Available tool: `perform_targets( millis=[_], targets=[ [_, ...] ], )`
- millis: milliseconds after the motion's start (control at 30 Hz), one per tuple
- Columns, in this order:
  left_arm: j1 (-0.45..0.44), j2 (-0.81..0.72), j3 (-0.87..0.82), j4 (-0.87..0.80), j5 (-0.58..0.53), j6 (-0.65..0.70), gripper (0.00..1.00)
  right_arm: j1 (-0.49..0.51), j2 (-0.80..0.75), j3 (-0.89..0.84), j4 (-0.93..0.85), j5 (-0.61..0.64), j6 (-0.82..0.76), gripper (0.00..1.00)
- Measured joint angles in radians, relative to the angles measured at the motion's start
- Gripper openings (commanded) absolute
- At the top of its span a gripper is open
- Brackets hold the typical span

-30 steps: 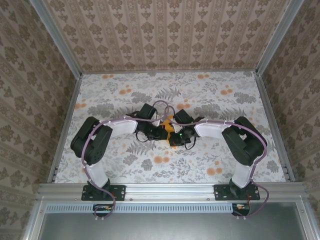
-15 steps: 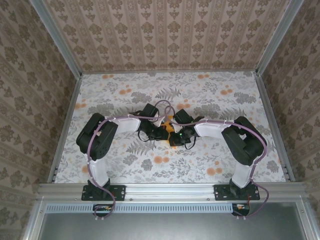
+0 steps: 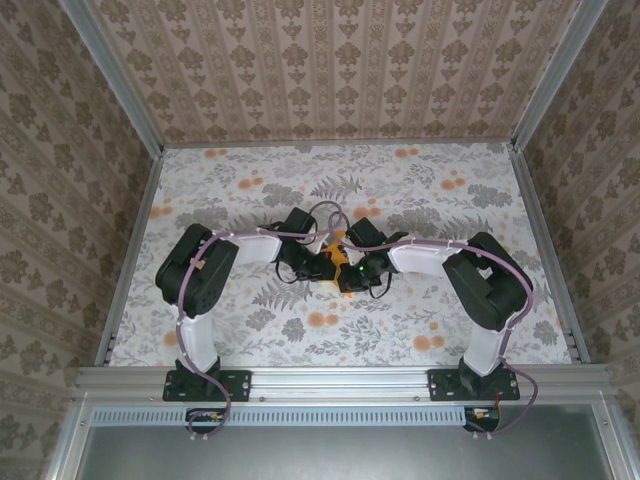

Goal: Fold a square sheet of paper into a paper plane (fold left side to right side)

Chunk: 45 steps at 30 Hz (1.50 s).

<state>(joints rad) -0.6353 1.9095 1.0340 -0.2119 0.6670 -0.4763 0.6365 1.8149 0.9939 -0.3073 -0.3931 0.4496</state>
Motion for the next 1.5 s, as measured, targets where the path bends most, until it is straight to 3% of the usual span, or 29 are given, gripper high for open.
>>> perform_targets(
  millis=[367,733,967,1200,1500],
  targets=[
    [0.045,-0.004,-0.027,0.035,0.026,0.035,0.0,0.0,0.0,0.002,-0.007,0.0,-0.002,0.0],
    [0.199,-0.007,-0.028,0.029,0.032,0.103,0.0,0.0,0.0,0.002,-0.008,0.0,-0.004,0.0],
    [0.237,-0.068,-0.019,-0.015,-0.046,0.122,0.01,0.0,0.0,0.002,-0.008,0.0,-0.004,0.0],
    [0.174,-0.211,-0.031,-0.005,-0.063,0.101,0.02,0.0,0.0,0.002,-0.008,0.0,-0.004,0.0],
    [0.032,-0.111,-0.047,0.052,-0.042,0.034,0.01,0.0,0.004,0.009,-0.015,0.0,-0.004,0.0]
  ],
)
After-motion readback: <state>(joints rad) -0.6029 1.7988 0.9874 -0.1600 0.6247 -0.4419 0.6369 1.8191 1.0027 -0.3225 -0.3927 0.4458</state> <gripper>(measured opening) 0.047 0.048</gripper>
